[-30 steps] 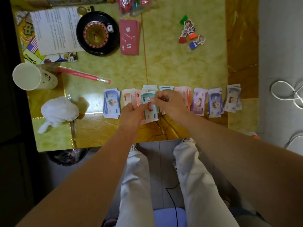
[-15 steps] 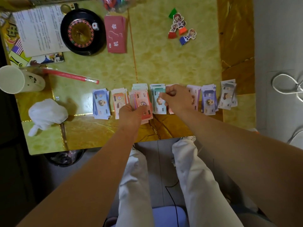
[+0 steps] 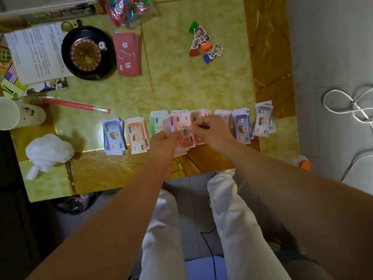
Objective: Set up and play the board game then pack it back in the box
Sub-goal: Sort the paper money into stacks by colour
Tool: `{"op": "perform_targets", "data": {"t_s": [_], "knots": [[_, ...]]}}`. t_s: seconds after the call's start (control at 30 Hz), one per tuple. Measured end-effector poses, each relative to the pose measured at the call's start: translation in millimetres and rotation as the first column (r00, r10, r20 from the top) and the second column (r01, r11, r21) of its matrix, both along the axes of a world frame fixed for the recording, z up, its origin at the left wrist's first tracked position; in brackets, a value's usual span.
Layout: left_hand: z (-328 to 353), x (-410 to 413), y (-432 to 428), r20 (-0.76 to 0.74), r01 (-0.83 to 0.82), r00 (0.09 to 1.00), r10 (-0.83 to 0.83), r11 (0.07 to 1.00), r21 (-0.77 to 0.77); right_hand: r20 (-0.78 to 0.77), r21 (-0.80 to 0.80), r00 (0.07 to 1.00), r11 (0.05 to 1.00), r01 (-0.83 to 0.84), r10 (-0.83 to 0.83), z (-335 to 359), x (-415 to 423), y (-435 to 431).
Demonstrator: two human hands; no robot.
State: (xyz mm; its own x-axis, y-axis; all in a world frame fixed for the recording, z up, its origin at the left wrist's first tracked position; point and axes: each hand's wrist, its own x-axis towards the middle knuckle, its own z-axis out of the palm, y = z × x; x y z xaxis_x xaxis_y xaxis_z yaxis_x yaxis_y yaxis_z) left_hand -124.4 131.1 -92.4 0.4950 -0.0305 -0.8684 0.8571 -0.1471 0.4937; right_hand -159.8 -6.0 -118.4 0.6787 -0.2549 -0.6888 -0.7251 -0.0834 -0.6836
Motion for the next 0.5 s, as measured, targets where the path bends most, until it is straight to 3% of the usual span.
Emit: {"op": "perform_targets", "data": {"t_s": [0.17,0.37,0.5], "knots": [[-13,0,2,0.047,-0.019,0.999,0.014,0.995,0.100,-0.081,-0.167,0.993,0.983,0.071,-0.085,-8,-4,-15],[-16,-3,0,0.064,-0.003,0.998,-0.003,0.996,0.086,-0.127,-0.367,0.988,0.930,0.035,-0.087,-23,-4,-13],[-17,-5,-2,0.061,0.030,0.997,-0.037,0.994,0.101,-0.019,-0.301,0.990,0.945,0.129,-0.142,-18,-7,-12]]}}
